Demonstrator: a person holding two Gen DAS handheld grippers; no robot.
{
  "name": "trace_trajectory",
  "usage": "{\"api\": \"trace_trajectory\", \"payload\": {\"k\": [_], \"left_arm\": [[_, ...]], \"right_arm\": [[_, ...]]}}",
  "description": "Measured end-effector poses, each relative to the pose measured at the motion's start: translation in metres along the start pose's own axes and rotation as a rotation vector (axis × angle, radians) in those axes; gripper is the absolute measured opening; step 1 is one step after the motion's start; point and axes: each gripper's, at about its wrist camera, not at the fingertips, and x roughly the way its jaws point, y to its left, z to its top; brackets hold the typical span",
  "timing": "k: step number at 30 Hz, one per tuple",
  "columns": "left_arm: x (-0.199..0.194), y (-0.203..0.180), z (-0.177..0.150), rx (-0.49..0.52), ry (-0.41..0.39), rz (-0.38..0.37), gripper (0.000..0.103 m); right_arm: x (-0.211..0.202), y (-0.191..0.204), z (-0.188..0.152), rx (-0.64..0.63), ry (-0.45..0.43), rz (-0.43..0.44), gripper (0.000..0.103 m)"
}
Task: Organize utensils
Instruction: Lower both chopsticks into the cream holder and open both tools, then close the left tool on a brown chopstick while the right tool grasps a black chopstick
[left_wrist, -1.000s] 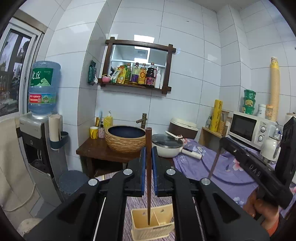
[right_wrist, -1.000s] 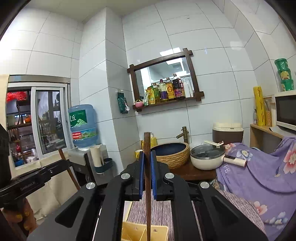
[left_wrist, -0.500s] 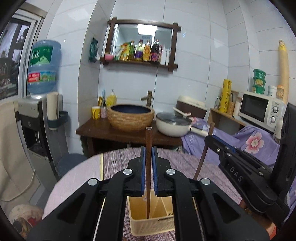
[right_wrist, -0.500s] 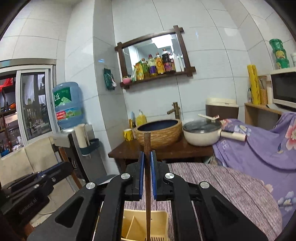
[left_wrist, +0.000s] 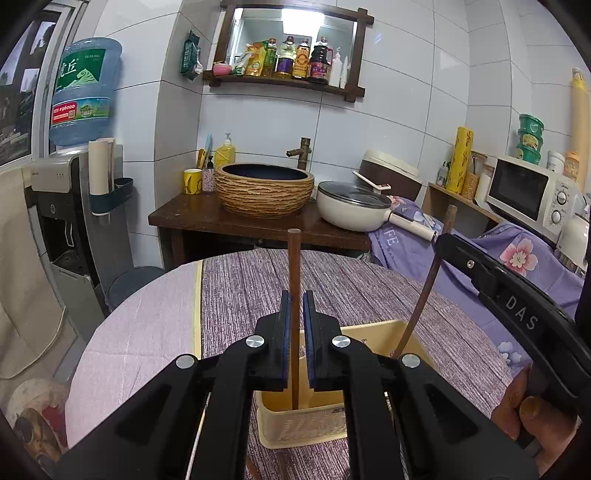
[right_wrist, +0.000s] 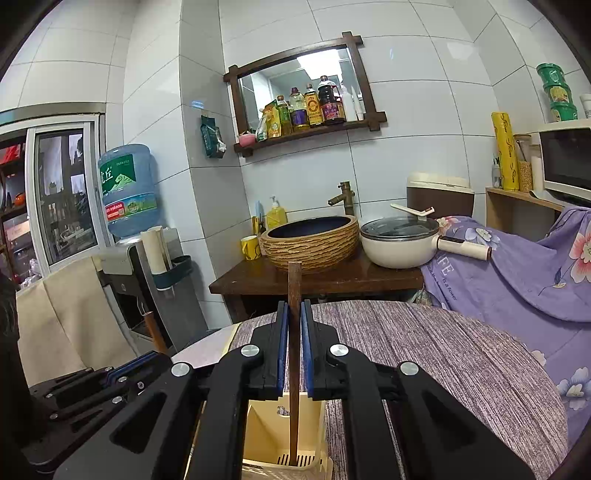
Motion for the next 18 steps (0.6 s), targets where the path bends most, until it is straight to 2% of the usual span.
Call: {"api": "trace_trajectory", "payload": {"k": [2, 3, 5, 7, 9, 11, 13, 16, 18], "left_arm": [[-0.002, 0.002, 0.001, -0.004, -0.003, -0.003, 0.007], [-0.004, 0.002, 0.001, -0.001, -0.004, -0.005, 0.009], [-0.011, 0.001, 0.000, 0.017, -0.011, 0.001, 0.023], [-0.020, 0.002, -0.003, 0.026, -0.032, 0.010, 0.078], [-0.036, 0.005, -0.008, 0.026, -0.080, 0.037, 0.093], [-0.051, 0.010, -0.018, 0.028, -0.093, 0.058, 0.097], [-0.057, 0.013, -0.031, 0.044, -0.044, 0.067, 0.097], [-0.060, 0.020, -0.058, 0.055, 0.033, 0.113, 0.097], [-0.059, 0.028, -0.079, 0.041, 0.087, 0.143, 0.097]], "right_arm": [[-0.004, -0.002, -0.001, 0.004, -0.014, -0.002, 0.041], [-0.007, -0.003, -0.002, 0.003, -0.022, -0.009, 0.045], [-0.015, -0.003, -0.004, -0.005, -0.023, -0.013, 0.048], [-0.023, -0.004, -0.005, -0.009, -0.019, -0.013, 0.049], [-0.037, -0.006, -0.010, -0.010, -0.014, -0.017, 0.053], [-0.050, -0.008, -0.018, -0.019, 0.004, -0.029, 0.061], [-0.060, -0.010, -0.030, -0.033, 0.042, -0.043, 0.066], [-0.065, -0.017, -0.056, -0.045, 0.127, -0.079, 0.067], [-0.059, -0.025, -0.077, -0.037, 0.215, -0.093, 0.067]]}}
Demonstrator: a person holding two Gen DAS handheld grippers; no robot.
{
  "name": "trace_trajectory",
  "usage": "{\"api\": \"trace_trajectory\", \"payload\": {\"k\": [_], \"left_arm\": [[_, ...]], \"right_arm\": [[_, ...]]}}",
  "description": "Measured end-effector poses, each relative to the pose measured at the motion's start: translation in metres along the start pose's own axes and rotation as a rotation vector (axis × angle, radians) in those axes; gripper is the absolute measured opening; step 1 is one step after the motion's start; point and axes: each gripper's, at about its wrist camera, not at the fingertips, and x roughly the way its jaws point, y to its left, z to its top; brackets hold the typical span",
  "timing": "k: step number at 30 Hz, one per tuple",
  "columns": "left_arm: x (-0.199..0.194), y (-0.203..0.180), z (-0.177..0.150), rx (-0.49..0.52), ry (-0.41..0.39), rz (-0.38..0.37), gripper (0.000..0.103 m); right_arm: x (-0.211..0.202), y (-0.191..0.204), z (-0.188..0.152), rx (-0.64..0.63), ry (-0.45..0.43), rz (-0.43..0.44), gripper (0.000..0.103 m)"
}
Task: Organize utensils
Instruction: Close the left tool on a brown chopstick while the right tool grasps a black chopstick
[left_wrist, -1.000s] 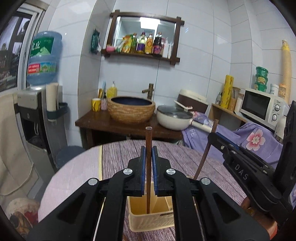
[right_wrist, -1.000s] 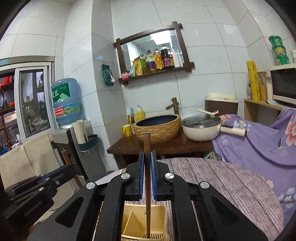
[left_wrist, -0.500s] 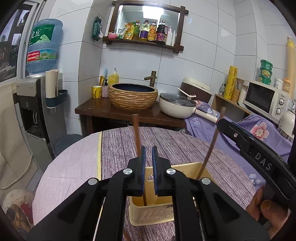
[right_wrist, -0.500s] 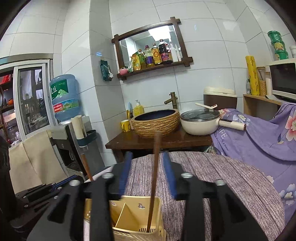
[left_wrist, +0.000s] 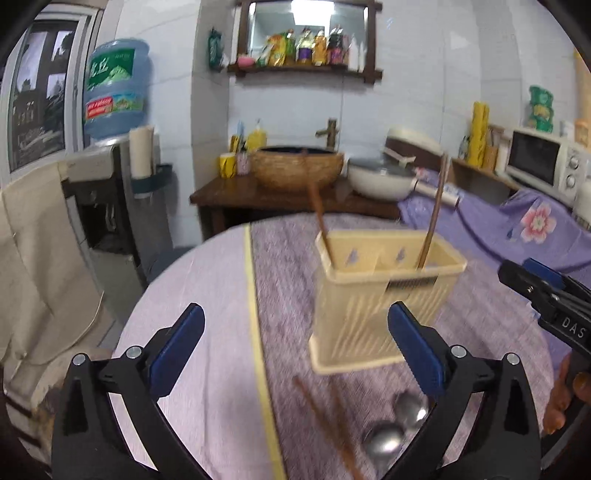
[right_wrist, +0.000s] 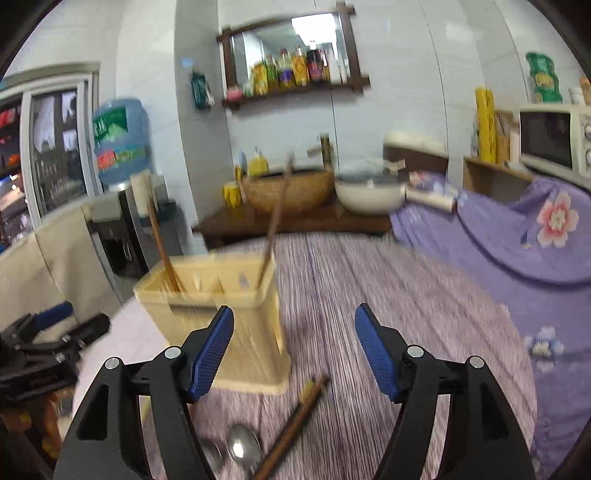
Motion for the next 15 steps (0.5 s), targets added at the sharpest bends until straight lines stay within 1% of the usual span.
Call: {"api": "trace_trajectory", "payload": {"k": [1, 3, 4, 5, 6, 7, 8, 9, 11, 12, 14, 15], "left_arm": [[0.004, 0.004, -0.009, -0.010, 0.026, 0.004, 0.097], [0.014, 0.011, -0.027, -0.036, 0.083, 0.010, 0.097], [0.021, 0.015, -0.038, -0.050, 0.117, 0.013, 0.097], [0.027, 0.017, -0.046, -0.059, 0.145, 0.015, 0.097], [0.033, 0.018, -0.053, -0.065, 0.169, 0.016, 0.095], [0.041, 0.018, -0.060, -0.071, 0.205, 0.014, 0.089], [0.045, 0.018, -0.064, -0.071, 0.226, 0.010, 0.086], [0.050, 0.017, -0.067, -0.069, 0.244, 0.003, 0.083], [0.056, 0.013, -0.073, -0.057, 0.267, -0.005, 0.078], [0.059, 0.011, -0.075, -0.053, 0.276, -0.008, 0.074], [0.063, 0.007, -0.079, -0.044, 0.290, -0.020, 0.073], [0.066, 0.005, -0.081, -0.040, 0.298, -0.020, 0.070]], "right_arm": [[0.007, -0.003, -0.010, 0.012, 0.044, -0.006, 0.067], [0.024, -0.009, -0.031, 0.043, 0.143, -0.011, 0.062], [0.034, -0.012, -0.040, 0.061, 0.193, -0.004, 0.053], [0.040, -0.013, -0.047, 0.076, 0.227, 0.000, 0.047], [0.048, -0.014, -0.054, 0.095, 0.263, 0.004, 0.046], [0.054, -0.015, -0.060, 0.112, 0.295, 0.011, 0.042], [0.062, -0.016, -0.065, 0.128, 0.329, 0.020, 0.039], [0.067, -0.016, -0.068, 0.137, 0.351, 0.019, 0.038], [0.074, -0.015, -0.072, 0.147, 0.372, 0.009, 0.031], [0.076, -0.013, -0.074, 0.145, 0.377, 0.003, 0.030], [0.080, -0.009, -0.075, 0.134, 0.386, -0.009, 0.029], [0.081, -0.008, -0.076, 0.130, 0.392, -0.015, 0.028]]}}
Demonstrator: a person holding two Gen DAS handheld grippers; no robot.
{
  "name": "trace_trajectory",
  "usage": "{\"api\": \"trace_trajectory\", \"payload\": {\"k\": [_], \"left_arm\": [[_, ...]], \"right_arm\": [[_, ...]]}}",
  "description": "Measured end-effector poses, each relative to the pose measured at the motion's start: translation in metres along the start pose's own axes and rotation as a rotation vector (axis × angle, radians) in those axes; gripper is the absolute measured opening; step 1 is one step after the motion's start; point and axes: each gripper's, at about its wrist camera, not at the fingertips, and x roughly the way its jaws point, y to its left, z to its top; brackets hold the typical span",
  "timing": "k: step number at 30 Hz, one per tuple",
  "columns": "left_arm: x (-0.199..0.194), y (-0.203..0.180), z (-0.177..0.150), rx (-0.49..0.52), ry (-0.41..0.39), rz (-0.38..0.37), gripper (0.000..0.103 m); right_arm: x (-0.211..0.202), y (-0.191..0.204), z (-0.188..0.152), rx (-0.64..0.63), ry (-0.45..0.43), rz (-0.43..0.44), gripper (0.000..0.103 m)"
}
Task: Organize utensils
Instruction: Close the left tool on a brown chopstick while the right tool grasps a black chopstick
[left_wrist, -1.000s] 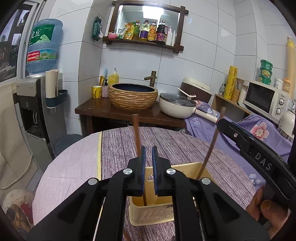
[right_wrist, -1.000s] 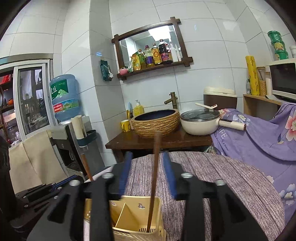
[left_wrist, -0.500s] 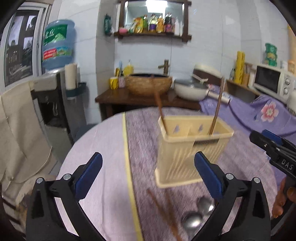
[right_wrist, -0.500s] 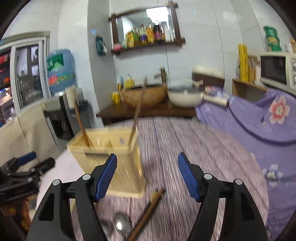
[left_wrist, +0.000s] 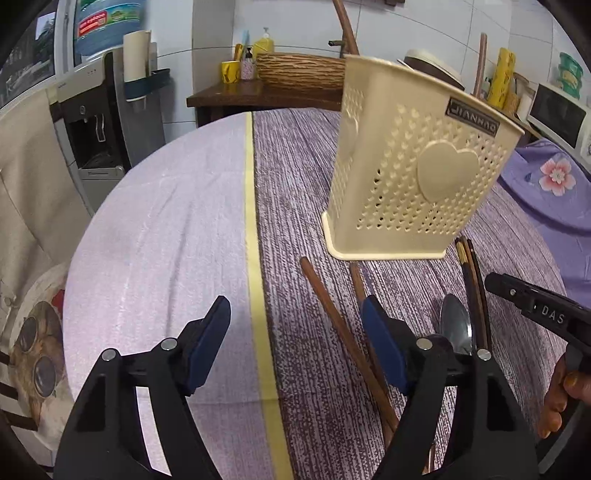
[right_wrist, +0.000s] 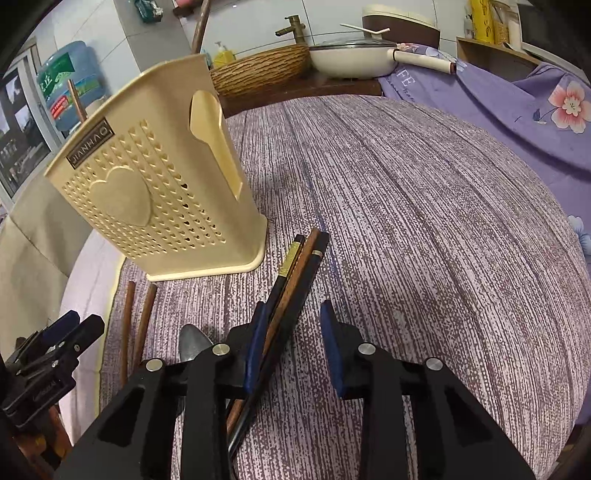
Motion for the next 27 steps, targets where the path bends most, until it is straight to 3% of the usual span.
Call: {"api": "trace_trajectory", "payload": {"k": [4, 13, 17, 27], "left_arm": [[0.009, -0.004, -0.002, 0.006, 0.028, -0.005, 0.060], [0.017, -0.006, -0.001, 0.006, 0.059, -0.003, 0.052], [0.018, -0.008, 0.000, 0.013, 0.063, 0.002, 0.052], [0.034, -0.011, 0.010, 0.004, 0.100, 0.010, 0.051]], "right_arm": [[0.007, 0.000, -0.001, 0.003, 0.029, -0.005, 0.022], [0.012, -0.007, 0.011, 0.001, 0.053, -0.025, 0.020], [0.021, -0.011, 0.021, 0.005, 0.072, -0.042, 0.015], [0.031, -0.002, 0.029, -0.026, 0.057, -0.092, 0.015]]}}
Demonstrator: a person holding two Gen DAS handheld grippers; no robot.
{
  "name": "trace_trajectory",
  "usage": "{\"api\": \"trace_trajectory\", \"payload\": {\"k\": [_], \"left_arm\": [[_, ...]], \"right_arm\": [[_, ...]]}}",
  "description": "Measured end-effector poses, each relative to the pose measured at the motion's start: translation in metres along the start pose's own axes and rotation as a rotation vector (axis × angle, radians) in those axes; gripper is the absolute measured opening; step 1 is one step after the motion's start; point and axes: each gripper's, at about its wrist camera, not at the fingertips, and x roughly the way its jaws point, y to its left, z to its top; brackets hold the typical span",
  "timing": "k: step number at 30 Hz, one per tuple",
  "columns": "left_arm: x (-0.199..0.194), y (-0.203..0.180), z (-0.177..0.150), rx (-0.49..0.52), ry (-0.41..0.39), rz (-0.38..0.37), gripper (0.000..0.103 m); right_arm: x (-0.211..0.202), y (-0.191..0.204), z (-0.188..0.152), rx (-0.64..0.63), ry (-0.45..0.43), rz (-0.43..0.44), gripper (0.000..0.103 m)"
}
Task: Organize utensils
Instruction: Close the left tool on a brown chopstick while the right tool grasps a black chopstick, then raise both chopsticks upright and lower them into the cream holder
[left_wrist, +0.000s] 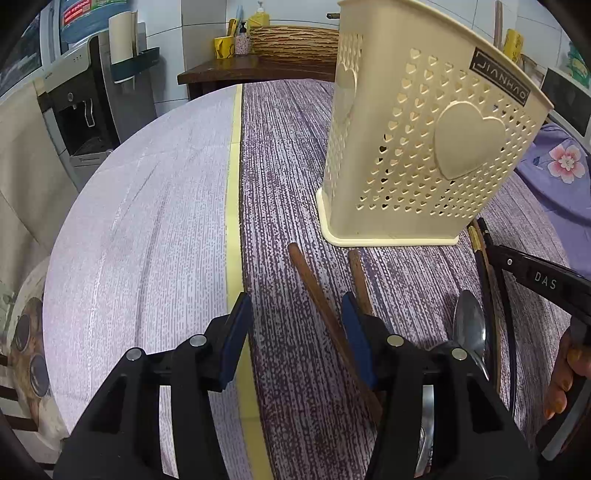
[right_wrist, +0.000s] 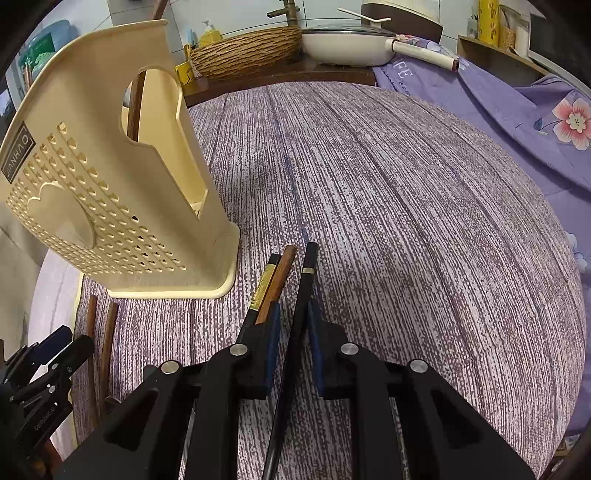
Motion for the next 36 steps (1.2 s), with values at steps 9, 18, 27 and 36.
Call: {"api": "trace_trajectory", "payload": {"k": [9, 18, 27, 36], "left_arm": [[0.013, -0.004, 0.013, -0.005, 0.013, 0.036, 0.031], [0.017, -0.010, 0.016, 0.019, 0.006, 0.052, 0.014], [0.015, 0.002, 0.014, -0.042, -0.002, -0.007, 0.007], [0.005, 0.007, 0.015, -0.072, -0.022, -0.056, 0.007]], "right_arm": [[0.001, 0.000, 0.001, -0.002, -0.008, 0.002, 0.015], [0.005, -0.002, 0.005, -0.002, -0.021, -0.003, 0.009], [0.005, -0.011, 0.004, 0.033, -0.038, 0.030, 0.009], [-0.001, -0.017, 0.003, 0.052, -0.065, 0.051, 0.008]]}}
